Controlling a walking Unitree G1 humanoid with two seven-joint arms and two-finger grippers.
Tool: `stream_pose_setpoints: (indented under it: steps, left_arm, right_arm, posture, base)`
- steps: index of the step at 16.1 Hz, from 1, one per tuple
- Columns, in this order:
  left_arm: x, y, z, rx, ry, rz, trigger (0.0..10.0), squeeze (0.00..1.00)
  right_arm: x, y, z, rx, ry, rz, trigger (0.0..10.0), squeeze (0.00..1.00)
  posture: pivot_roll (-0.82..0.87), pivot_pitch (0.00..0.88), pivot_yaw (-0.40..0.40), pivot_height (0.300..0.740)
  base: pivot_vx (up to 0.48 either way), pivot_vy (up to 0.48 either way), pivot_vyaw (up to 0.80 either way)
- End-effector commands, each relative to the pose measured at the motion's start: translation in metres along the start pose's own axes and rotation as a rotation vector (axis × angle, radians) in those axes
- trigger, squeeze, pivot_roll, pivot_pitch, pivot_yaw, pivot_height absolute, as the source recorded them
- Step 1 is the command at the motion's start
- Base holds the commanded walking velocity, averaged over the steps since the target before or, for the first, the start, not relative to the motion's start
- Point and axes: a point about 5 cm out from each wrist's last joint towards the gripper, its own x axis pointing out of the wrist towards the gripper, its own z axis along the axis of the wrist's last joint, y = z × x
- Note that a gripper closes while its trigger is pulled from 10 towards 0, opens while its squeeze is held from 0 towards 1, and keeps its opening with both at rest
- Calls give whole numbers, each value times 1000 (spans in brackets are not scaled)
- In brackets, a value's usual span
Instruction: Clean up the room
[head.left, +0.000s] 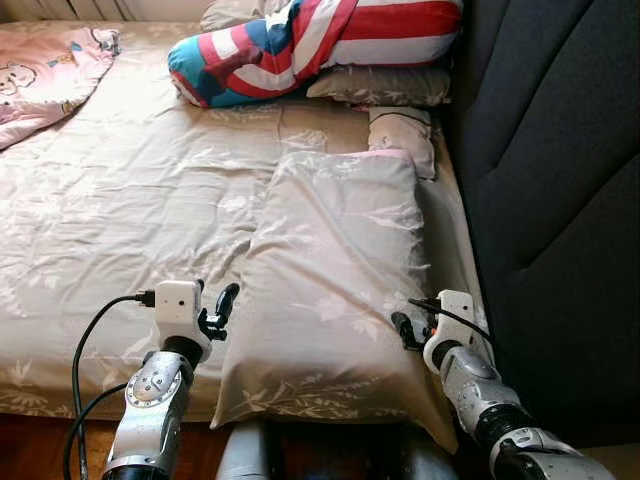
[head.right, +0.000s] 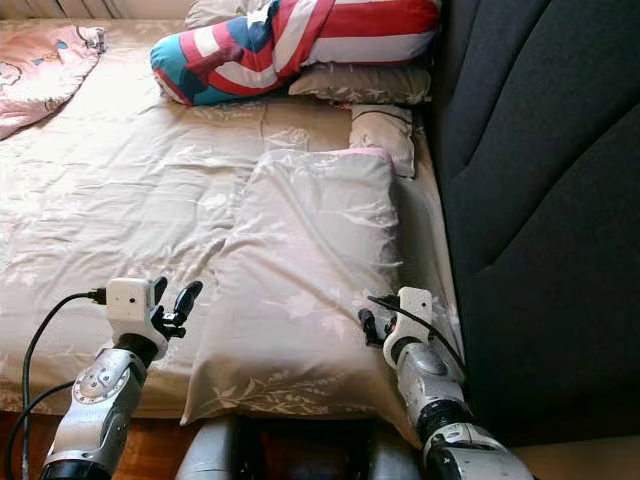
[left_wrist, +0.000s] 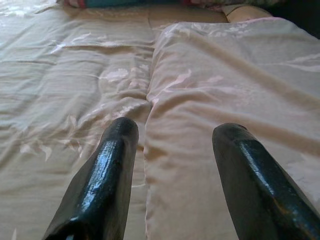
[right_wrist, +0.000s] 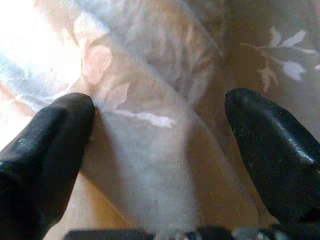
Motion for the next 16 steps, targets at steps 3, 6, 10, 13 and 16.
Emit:
stream_pose_setpoints:
  steps: [3, 6, 10, 13, 16]
  left_arm:
    - [-4, 2, -3, 0, 28, -1, 10000, 0]
    - [-5, 2, -2, 2, 30, -1, 10000, 0]
    - [-9, 2, 0, 4, 28, -1, 10000, 0]
    - [-12, 3, 1, 6, 30, -2, 10000, 0]
    - [-14, 3, 3, 10, 33, 0, 10000, 0]
  right_arm:
    - [-1, -4, -5, -12, 48, -13, 10000, 1000]
    - [-1, 1, -14, -24, 113, 21, 10000, 0]
    - [-2, 7, -29, -21, 168, 47, 10000, 0]
    - [-3, 10, -38, -37, 203, 52, 10000, 0]
    - [-6, 13, -52, -63, 247, 56, 10000, 0]
  posture:
    - [92, 245, 27, 652]
    - [99, 251, 32, 652]
    - [116, 264, 37, 652]
    - [127, 277, 45, 652]
    - [136, 286, 51, 652]
  base:
    - [0, 0, 0]
    - [0, 0, 0]
    - [0, 0, 0]
    - [0, 0, 0]
    - [0, 0, 0]
